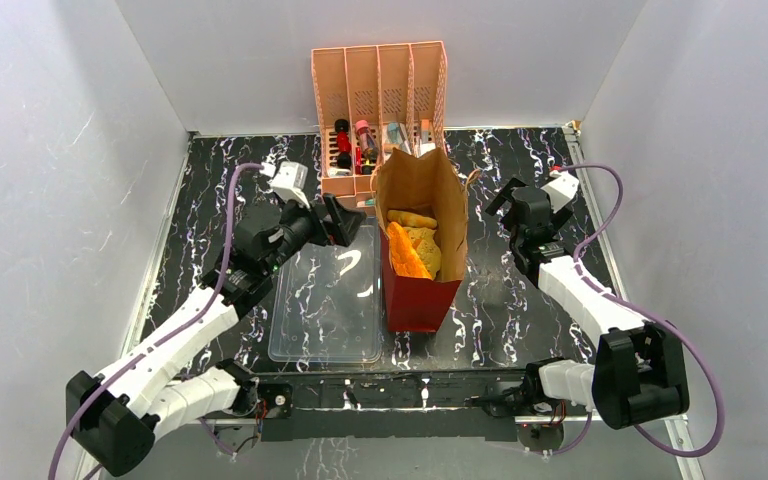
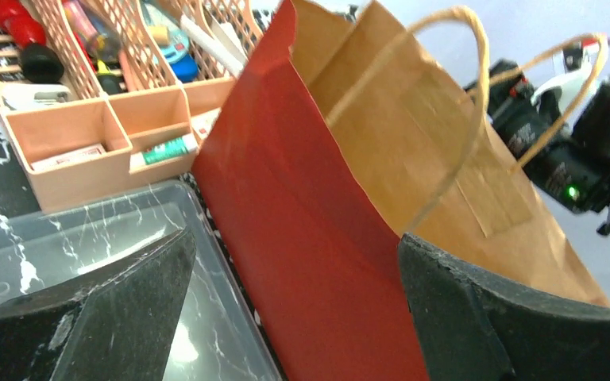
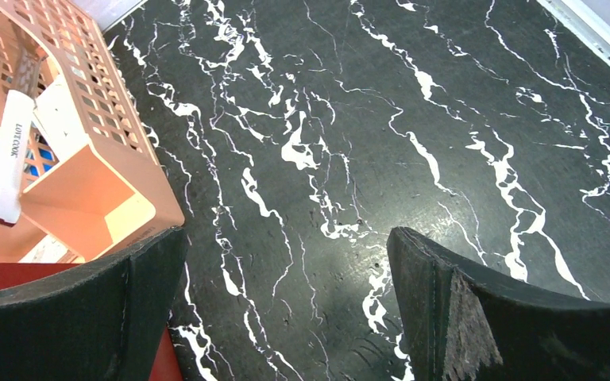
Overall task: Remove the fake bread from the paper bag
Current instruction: Pick up the paper bag from the center of the board.
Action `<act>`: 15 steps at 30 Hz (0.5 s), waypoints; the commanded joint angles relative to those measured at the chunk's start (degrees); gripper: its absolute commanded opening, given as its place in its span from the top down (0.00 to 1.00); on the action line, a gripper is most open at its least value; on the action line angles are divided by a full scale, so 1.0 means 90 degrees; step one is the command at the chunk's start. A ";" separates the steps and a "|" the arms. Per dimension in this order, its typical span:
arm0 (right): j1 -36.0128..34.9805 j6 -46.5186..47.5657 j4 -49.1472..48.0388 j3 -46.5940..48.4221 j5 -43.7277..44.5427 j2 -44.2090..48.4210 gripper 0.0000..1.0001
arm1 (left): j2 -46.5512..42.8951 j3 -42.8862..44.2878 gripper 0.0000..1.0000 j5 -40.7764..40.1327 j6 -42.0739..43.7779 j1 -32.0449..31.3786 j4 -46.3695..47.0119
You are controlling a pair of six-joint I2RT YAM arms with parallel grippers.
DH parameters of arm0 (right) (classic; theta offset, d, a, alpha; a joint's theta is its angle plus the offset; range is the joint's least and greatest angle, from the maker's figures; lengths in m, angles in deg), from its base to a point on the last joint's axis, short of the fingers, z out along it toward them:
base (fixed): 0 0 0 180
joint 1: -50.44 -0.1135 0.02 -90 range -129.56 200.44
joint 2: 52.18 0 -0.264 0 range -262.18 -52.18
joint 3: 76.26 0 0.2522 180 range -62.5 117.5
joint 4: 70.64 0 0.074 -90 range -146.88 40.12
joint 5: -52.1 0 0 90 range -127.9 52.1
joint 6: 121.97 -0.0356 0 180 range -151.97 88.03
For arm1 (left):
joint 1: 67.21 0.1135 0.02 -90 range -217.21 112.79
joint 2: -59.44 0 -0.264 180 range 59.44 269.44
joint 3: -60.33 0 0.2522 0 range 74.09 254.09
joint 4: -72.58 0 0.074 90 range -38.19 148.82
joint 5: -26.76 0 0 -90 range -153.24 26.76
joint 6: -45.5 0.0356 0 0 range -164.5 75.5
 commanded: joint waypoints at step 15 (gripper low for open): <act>0.0004 -0.0140 0.0233 0.0097 0.0294 0.0466 0.02 | 0.0099 0.1051 0.02 -0.2015 0.0007 -0.2225 -0.1428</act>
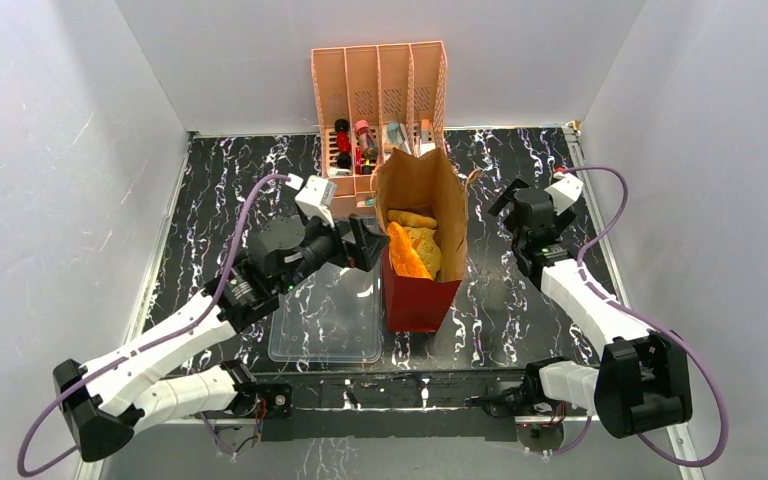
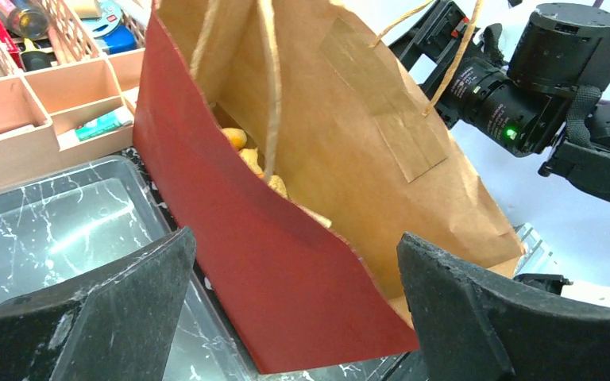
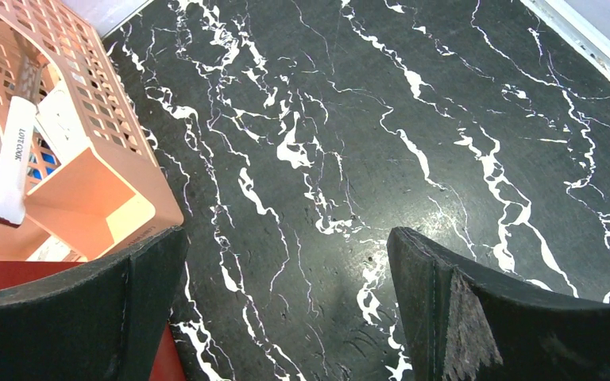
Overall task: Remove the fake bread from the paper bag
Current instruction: Pick up the paper bag from the center of the board.
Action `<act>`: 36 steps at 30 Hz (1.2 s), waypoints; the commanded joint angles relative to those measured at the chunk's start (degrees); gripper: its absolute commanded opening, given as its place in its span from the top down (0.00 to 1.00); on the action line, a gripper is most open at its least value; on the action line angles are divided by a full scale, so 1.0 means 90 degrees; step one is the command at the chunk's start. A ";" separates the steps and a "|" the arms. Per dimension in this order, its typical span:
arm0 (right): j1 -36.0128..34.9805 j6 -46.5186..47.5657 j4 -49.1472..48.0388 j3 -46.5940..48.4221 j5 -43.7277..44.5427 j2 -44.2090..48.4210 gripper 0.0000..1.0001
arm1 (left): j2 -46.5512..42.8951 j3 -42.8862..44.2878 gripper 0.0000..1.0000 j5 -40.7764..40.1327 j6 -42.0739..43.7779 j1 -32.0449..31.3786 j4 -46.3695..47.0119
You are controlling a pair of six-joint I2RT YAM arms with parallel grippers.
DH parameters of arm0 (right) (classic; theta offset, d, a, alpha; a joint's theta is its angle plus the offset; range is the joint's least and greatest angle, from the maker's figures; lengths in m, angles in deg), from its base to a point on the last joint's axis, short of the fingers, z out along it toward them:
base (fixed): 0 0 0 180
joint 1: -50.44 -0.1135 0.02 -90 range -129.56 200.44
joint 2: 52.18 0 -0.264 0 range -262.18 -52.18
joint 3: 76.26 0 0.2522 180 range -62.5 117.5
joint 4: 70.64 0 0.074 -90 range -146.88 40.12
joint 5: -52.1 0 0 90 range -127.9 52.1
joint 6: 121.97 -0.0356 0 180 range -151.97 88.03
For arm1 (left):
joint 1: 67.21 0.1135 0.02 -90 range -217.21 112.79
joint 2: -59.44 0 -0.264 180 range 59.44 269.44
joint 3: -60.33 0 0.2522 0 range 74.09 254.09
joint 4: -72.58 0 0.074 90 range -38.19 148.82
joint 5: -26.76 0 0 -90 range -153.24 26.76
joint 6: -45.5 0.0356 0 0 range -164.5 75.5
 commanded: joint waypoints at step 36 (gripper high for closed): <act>0.0009 -0.0053 0.0084 0.0056 -0.0338 0.0794 0.02 | 0.3749 0.3021 0.14 -0.5193 -0.0688 -0.1635 -0.1823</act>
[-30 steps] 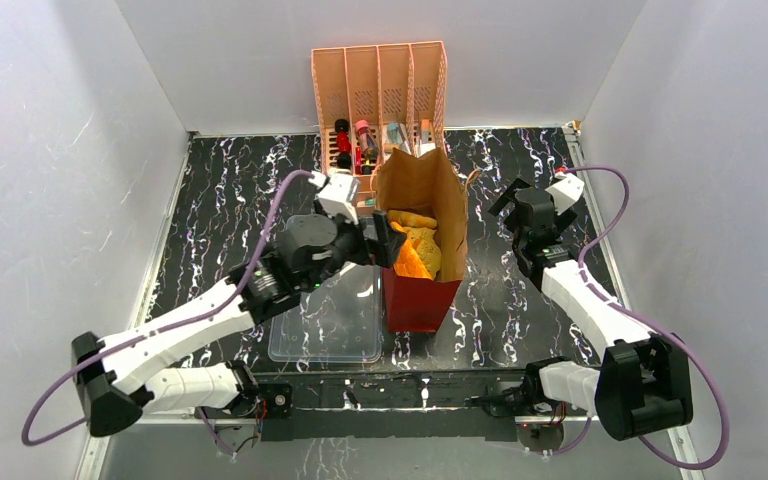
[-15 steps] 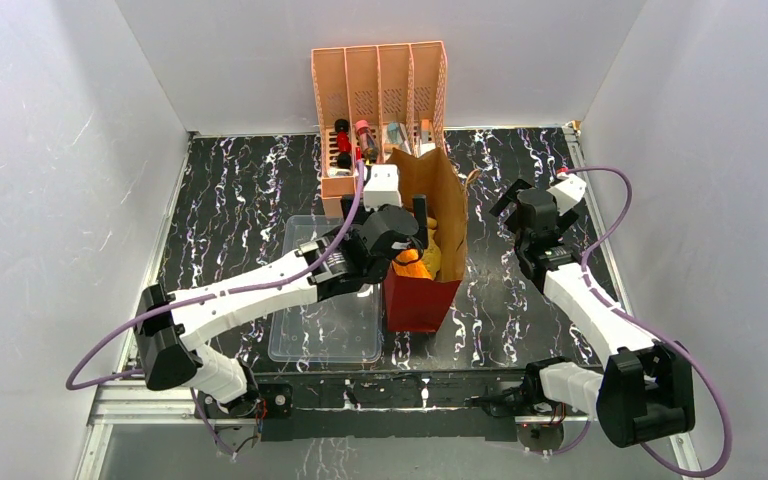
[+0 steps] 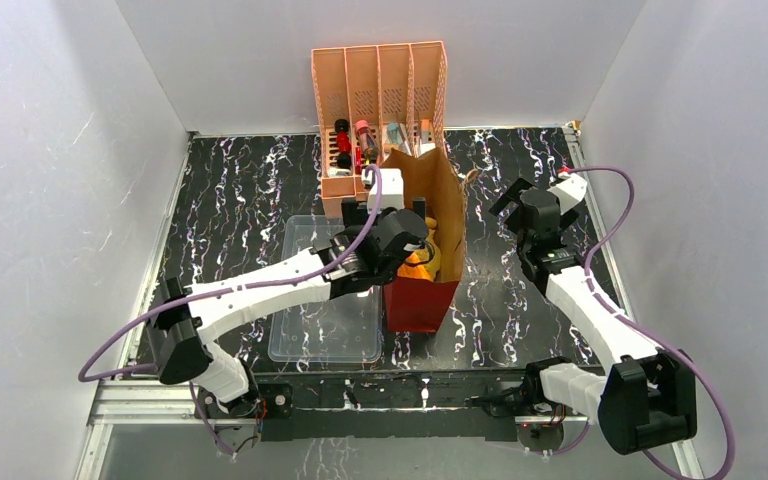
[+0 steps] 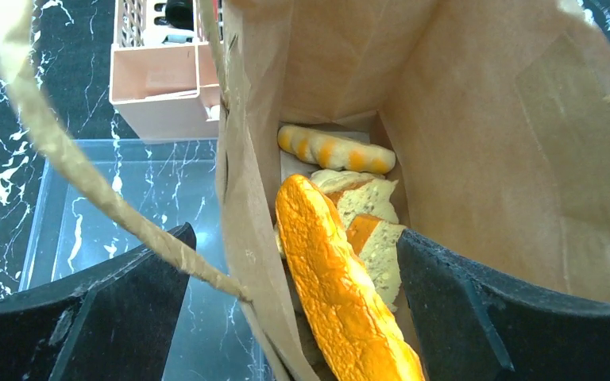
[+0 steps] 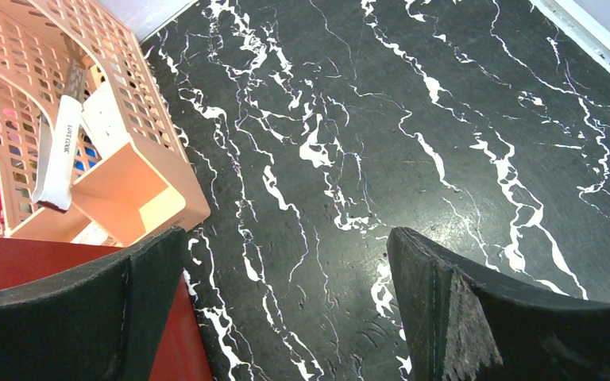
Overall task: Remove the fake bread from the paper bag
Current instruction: Pick up the paper bag from the center of the board.
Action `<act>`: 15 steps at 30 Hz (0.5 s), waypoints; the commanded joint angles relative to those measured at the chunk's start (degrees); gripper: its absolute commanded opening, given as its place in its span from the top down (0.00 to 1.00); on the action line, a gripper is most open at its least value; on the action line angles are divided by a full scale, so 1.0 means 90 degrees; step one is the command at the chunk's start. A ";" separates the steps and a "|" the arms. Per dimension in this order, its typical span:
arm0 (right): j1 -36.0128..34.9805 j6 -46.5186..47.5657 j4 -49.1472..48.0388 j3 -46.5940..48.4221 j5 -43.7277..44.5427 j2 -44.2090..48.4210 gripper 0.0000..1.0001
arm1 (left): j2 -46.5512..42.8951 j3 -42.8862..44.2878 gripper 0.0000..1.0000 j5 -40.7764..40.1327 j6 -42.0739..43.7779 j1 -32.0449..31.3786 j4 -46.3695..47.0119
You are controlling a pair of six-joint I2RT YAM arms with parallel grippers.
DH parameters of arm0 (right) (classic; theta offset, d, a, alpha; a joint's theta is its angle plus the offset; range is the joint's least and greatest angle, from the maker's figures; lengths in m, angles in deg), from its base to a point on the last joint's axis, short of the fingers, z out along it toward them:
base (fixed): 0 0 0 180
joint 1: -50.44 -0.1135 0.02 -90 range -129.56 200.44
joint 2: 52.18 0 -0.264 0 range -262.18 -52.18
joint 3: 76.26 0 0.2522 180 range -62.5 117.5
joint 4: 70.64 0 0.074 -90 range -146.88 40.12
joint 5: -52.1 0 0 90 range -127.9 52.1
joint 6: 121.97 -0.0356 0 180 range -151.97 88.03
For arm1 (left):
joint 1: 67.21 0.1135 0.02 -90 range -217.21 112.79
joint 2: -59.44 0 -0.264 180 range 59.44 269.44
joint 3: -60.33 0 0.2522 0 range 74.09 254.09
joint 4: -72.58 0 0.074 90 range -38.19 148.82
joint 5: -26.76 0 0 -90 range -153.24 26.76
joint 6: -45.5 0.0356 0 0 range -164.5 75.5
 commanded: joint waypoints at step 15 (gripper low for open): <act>0.0010 -0.0123 0.0147 0.0087 -0.0188 0.0653 0.02 | -0.0071 0.0430 1.00 0.0075 0.0361 0.0117 -0.0042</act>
